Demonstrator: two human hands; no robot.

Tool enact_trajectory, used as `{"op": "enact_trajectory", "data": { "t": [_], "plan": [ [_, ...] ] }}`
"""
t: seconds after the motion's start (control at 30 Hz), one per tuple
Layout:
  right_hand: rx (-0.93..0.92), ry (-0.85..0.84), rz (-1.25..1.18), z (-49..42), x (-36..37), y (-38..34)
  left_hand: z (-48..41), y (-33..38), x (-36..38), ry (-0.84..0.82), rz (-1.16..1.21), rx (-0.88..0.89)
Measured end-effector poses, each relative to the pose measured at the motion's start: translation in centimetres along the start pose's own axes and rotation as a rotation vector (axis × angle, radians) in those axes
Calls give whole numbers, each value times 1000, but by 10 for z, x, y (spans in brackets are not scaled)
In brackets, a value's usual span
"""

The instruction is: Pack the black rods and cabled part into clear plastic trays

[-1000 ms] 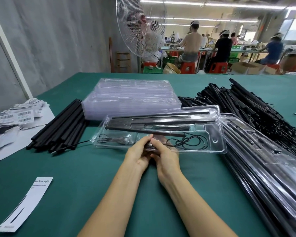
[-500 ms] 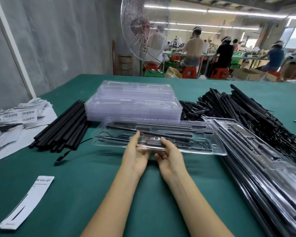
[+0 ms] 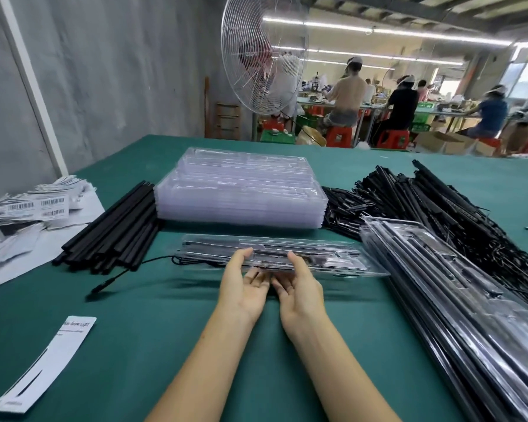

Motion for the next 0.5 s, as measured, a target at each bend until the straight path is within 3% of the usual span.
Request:
{"op": "enact_trajectory", "data": {
  "t": [0.17,0.27,0.4,0.43,0.5],
  "plan": [
    [41,49,33,-1,-2,2,14,-7,4,6,-111,-1],
    [97,23,8,-6,-4,-1,28,-15,0,-52,-271,-92],
    [190,32,-44,-11,-11,1,67,-9,-12,-246,-756,-393],
    [203,42,-50,-13,-13,1,75,0,-12,-329,-958,-422],
    [219,51,-64,-14,-12,0,78,24,-2,-461,-1332,-302]
  ]
}}
Point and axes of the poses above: each hand's wrist, its own z-axis away from the middle knuckle, its own x-axis out of the palm, y = z × x, the point moved 7 cm from there along -z, towards the middle knuckle, and after that the axes turned 5 degrees about z, right-handed, at the moved point
